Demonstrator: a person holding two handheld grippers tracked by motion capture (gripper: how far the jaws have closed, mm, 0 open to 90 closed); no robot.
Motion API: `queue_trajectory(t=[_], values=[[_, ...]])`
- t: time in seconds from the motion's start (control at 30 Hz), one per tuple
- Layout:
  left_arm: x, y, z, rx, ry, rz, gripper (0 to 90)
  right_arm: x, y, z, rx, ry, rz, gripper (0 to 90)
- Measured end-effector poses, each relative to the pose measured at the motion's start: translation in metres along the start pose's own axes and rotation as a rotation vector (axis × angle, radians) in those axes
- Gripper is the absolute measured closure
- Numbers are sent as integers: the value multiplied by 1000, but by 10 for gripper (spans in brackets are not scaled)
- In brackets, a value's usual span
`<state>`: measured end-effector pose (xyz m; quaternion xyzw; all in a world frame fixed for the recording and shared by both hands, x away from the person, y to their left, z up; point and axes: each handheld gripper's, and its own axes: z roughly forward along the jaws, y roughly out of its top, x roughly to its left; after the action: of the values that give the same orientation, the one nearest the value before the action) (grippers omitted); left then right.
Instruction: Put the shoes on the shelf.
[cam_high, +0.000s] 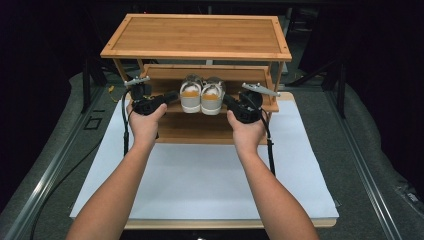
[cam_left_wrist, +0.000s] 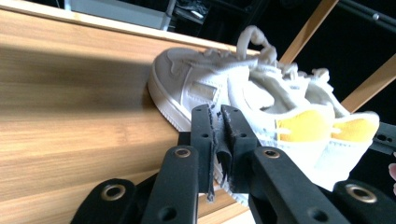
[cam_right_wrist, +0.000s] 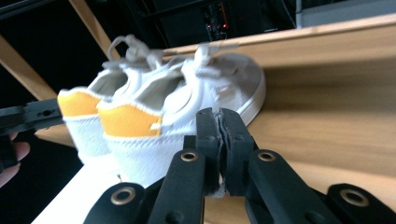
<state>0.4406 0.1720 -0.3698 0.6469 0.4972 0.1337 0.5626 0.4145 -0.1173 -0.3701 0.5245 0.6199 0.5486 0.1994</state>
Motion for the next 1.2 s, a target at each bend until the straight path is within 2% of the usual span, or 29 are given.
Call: queue_trajectory(t=[0.03, 0.1, 0.17, 0.3, 0.37, 0.47, 0.5, 0.57, 0.6, 0.63, 0.73, 0.87, 0.9, 0.93, 0.97, 1.07, 1.1, 1.2], values=[[0, -1, 0, 4, 5, 6, 859, 1, -1, -1, 21, -6, -8, 876], [1, -3, 2, 13, 17, 8, 867, 2, -3, -1, 15, -4, -10, 878], [3, -5, 5, 15, 17, -7, 869, 2, -4, 1, 13, -15, -5, 881], [4, -7, 12, 24, -13, -33, 872, 2, -6, 4, 29, -15, 2, 899], [3, -7, 14, 19, -6, -28, 893, 3, -7, 5, 18, -35, 2, 900], [1, -6, 15, 23, 12, -5, 897, 2, -6, 5, 33, -17, 1, 900], [0, -5, 16, 24, 19, 5, 898, 2, -6, 8, 10, -32, 2, 900], [-1, -3, 17, 29, 30, 22, 899, 2, -5, 7, 32, -32, -8, 900], [-1, -3, 18, 32, 33, 22, 899, 3, -5, 8, 25, -53, -6, 900], [0, -2, 19, 33, 32, 26, 899, 2, -5, 9, 24, -32, -1, 900], [1, -1, 22, 29, 31, 17, 899, -1, -4, 13, 9, -16, 23, 900], [4, 0, 25, 23, 23, 3, 899, -3, -1, 16, 23, -28, 15, 900], [5, 1, 27, 21, 24, 2, 899, -3, -1, 19, 4, -31, 15, 900], [4, 1, 28, 24, 29, 7, 899, -3, 0, 19, 20, -56, 12, 900], [4, 3, 29, 30, 34, 14, 899, -4, 1, 21, 10, -37, 14, 900], [4, 6, 32, 39, 50, 27, 899, -7, 3, 24, 25, -41, 24, 900], [4, 6, 32, 43, 52, 29, 899, -7, 3, 26, 9, -38, 33, 900], [5, 7, 35, 40, 56, 25, 899, -9, 5, 29, 9, -32, 45, 900]])
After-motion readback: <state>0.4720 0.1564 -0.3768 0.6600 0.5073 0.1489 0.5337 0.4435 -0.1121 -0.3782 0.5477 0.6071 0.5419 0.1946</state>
